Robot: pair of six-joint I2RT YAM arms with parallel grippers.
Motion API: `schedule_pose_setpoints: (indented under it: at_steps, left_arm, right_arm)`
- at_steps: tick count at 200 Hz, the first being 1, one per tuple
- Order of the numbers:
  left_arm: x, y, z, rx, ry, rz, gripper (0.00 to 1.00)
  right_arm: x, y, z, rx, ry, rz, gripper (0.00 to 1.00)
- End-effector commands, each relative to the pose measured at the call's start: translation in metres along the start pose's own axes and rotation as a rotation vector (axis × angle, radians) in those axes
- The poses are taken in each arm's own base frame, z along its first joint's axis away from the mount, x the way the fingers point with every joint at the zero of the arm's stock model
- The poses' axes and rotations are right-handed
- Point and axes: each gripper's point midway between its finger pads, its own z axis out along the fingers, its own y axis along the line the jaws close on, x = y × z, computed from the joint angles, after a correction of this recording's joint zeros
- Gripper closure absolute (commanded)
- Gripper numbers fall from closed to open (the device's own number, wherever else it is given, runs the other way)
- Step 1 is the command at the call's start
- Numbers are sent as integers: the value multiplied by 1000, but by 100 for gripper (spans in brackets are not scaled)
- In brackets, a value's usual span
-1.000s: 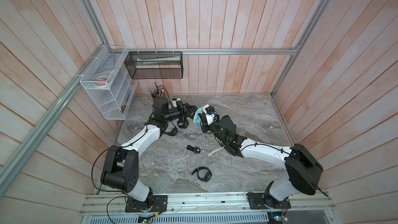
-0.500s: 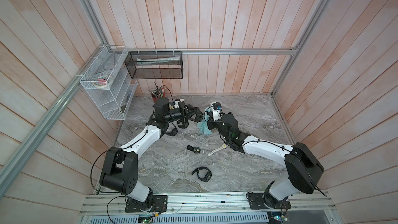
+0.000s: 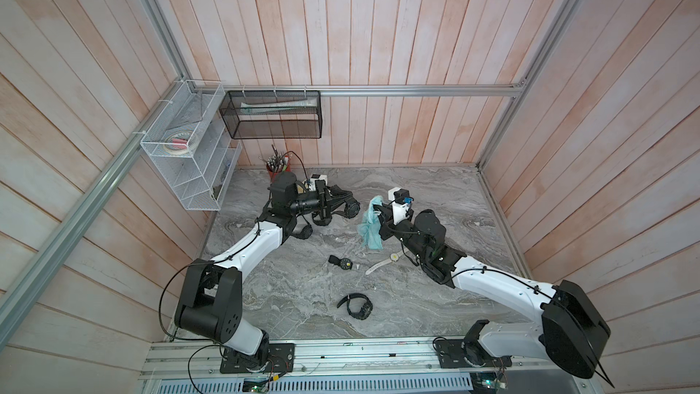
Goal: Wipe the watch dial
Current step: Wipe the dirt from the watch dial, then place the cleaning item at the center of the board.
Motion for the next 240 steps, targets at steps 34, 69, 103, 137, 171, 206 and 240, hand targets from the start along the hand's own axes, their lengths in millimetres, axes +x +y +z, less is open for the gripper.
schedule_pose_setpoints:
  at_steps: [34, 69, 103, 137, 171, 206, 240]
  left_arm:
    - [0, 6, -5, -39, -9, 37, 100]
    - [-1, 14, -5, -56, -13, 31, 100]
    - [-3, 25, -7, -66, -17, 17, 100]
    - [-7, 28, -9, -67, -23, 16, 100]
    - [-9, 33, -11, -72, -27, 11, 100]
    - [-14, 35, -14, -72, -33, 14, 100]
    - [-15, 36, -13, -68, -30, 12, 100]
  right_arm:
    - [66, -58, 44, 171, 325, 68, 93]
    - [125, -76, 55, 247, 536, 107, 66]
    - [145, -88, 52, 288, 630, 119, 33]
    - [125, -93, 52, 273, 568, 96, 17]
    - [102, -83, 51, 214, 613, -19, 15]
    - [101, -52, 29, 116, 717, -109, 19]
    - [109, -59, 18, 154, 677, -119, 22]
